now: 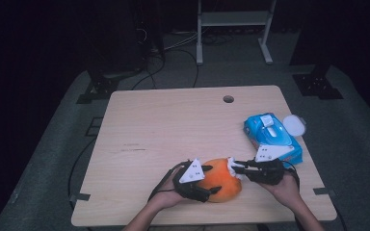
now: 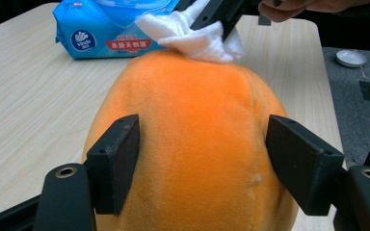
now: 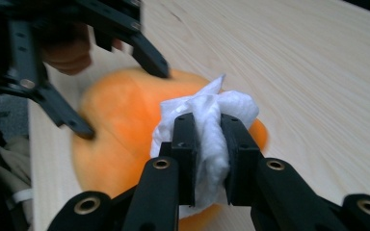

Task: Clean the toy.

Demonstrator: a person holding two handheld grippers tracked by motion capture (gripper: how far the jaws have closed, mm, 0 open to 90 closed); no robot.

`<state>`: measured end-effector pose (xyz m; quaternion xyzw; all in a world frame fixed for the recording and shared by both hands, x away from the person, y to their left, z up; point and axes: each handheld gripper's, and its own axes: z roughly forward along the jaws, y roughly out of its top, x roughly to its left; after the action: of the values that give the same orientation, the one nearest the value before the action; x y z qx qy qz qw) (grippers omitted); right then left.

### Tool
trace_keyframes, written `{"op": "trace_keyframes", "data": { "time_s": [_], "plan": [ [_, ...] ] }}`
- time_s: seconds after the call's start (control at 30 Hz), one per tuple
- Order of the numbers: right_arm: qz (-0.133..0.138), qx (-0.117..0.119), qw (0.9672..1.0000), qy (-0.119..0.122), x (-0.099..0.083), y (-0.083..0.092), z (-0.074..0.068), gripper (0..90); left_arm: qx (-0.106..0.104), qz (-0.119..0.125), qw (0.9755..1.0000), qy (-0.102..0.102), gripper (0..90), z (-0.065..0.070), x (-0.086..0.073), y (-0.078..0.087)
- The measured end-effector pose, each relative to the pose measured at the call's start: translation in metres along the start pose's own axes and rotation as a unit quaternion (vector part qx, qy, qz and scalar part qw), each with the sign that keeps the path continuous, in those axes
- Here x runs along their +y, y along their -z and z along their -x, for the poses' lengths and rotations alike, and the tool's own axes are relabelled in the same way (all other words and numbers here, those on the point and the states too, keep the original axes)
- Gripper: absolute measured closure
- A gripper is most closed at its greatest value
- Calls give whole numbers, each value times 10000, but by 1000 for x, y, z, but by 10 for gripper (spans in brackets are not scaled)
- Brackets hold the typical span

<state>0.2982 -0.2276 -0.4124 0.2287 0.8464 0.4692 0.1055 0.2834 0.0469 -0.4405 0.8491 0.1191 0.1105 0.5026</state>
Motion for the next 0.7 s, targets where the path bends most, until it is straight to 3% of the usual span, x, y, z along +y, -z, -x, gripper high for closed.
{"op": "trace_keyframes", "data": {
  "time_s": [0.17,0.27,0.33,0.37,0.4,0.5,0.57,0.7],
  "plan": [
    [76,-23,9997,-214,0,2,4,766,2,-43,10000,-41,290,1,1,0],
    [33,-85,10000,-17,3,-3,-3,766,-172,125,9993,303,205,-7,8,7],
    [83,-50,9999,-26,4,-2,-5,766,-112,335,9978,568,211,-11,9,10],
    [83,-50,9999,-26,4,-2,-5,766,-112,335,9978,568,257,-11,9,10],
    [207,108,9997,-107,5,0,-7,766,-12,140,9993,343,278,-9,6,7],
    [262,392,9989,-53,9,-2,-14,765,-32,109,9994,317,320,-7,3,4],
    [173,346,9992,77,11,-4,-17,765,-6,48,9997,232,328,-6,3,4],
    [126,339,9993,-44,6,-1,-9,766,34,50,9998,209,334,-7,1,5]
  ]
}}
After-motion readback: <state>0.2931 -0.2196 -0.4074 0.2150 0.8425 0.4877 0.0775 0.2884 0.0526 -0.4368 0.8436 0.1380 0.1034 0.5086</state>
